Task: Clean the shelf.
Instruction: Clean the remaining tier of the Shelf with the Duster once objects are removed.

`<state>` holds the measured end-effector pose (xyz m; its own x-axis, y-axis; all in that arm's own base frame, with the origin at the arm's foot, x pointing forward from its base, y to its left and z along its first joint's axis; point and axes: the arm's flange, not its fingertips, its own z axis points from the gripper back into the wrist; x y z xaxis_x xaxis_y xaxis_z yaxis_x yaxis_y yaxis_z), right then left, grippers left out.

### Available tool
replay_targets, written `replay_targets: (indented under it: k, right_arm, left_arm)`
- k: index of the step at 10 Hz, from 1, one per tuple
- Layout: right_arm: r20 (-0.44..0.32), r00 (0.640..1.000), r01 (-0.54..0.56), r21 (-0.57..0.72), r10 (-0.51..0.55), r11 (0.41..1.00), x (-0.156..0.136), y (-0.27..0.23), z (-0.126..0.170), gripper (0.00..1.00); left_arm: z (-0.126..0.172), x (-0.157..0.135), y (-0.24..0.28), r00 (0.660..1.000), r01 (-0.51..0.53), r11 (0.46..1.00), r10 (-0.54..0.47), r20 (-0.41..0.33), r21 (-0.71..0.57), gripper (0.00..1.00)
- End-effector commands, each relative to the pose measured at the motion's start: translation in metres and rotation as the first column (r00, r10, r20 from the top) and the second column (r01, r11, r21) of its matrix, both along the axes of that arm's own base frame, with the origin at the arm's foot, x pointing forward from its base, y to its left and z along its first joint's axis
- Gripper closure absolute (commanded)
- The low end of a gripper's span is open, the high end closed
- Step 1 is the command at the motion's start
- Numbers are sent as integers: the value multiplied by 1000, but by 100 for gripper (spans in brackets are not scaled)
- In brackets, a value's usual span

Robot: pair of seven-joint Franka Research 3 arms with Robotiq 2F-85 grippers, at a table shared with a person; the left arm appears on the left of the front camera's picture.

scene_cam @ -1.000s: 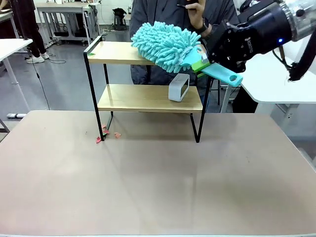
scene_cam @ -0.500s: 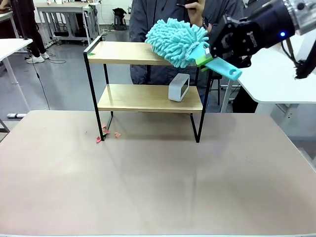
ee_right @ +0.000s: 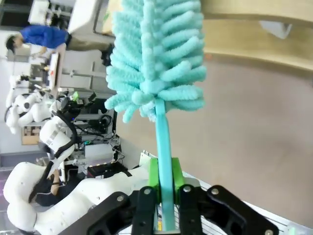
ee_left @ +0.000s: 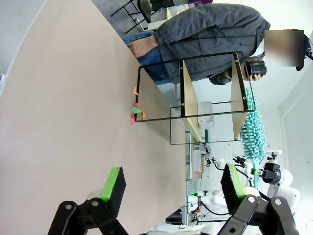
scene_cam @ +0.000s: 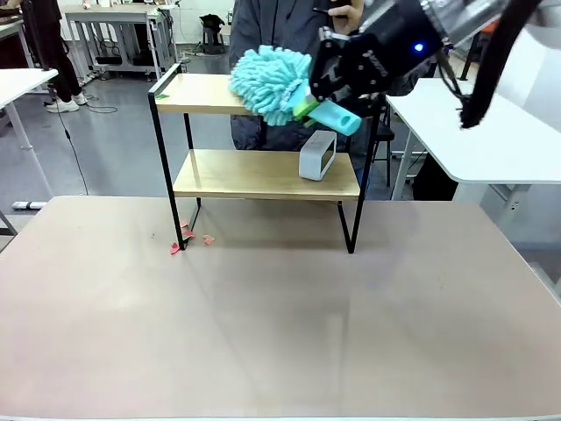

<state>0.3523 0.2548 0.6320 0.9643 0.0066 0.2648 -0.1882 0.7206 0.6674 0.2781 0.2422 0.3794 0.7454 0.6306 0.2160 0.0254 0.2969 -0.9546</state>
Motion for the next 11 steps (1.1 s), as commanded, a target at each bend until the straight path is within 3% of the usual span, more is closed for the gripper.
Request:
replay_targets:
  k: [1, 5, 7, 9, 11]
  right_arm:
    - [-3, 998, -67, -5, 67, 998, 14, 28, 12, 88]
    - [-19, 955, -297, -43, 297, 954, 26, 94, 17, 88]
    - [-32, 925, -379, 3, 378, 926, 28, 100, 16, 88]
    - [-24, 939, -343, 20, 344, 939, 27, 86, 17, 88]
    - [-13, 930, -366, 90, 368, 926, 20, 63, 21, 88]
  left_arm:
    - [0, -2, -6, 999, -2, 1000, 2, 36, -3, 0]
    - [0, -2, -6, 999, -2, 1000, 2, 36, -3, 0]
    - [0, -2, -6, 999, -2, 1000, 2, 36, -3, 0]
    - [0, -2, -6, 999, -2, 1000, 2, 36, -3, 0]
    - [0, -2, -6, 999, -2, 1000, 2, 36, -3, 0]
